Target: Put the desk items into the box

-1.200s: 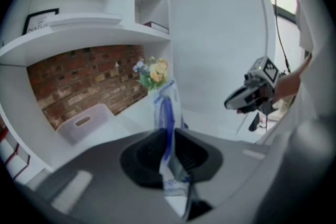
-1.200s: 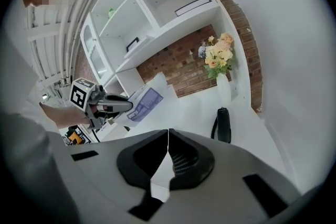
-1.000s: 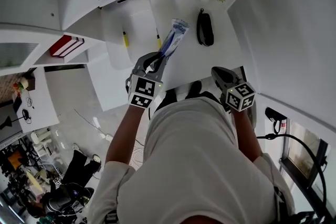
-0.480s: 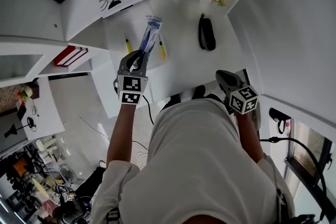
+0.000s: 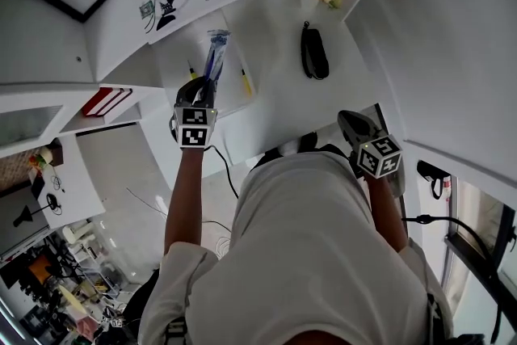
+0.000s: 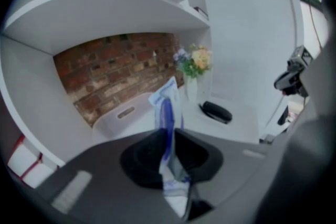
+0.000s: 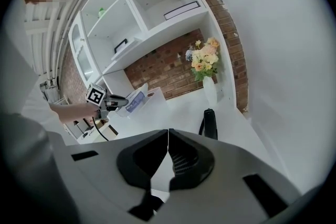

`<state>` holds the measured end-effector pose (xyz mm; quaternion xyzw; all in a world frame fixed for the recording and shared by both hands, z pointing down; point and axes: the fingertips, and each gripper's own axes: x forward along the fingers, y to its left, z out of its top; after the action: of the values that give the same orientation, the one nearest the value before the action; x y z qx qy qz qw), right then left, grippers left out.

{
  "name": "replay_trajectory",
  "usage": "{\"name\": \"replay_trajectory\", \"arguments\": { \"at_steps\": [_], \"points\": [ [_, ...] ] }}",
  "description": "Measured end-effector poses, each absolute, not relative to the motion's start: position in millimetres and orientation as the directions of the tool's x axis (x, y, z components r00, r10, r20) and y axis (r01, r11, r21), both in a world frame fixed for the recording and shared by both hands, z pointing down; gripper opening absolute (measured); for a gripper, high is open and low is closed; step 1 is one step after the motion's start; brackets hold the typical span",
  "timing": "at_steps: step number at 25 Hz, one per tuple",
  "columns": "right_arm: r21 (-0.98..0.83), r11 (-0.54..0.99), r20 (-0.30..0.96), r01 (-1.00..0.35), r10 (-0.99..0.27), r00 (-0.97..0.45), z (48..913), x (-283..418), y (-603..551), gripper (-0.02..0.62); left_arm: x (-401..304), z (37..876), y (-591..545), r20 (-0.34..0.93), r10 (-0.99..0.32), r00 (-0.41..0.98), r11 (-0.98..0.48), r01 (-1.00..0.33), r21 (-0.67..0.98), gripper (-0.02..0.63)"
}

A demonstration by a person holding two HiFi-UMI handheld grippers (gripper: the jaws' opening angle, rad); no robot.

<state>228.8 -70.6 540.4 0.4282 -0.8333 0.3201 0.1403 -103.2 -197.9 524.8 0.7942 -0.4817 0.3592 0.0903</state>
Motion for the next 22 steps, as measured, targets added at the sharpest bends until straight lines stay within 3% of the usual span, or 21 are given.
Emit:
{"name": "replay_trajectory", "arguments": {
  "at_steps": [22],
  "points": [
    [-0.397,0.339,0.554,-0.853,-0.653,-0.517,546,243,-71,0.003,-131,630,-240,0.812,-0.528,0.248,-0.568,-0.814,-0.121,0.054]
  ]
}}
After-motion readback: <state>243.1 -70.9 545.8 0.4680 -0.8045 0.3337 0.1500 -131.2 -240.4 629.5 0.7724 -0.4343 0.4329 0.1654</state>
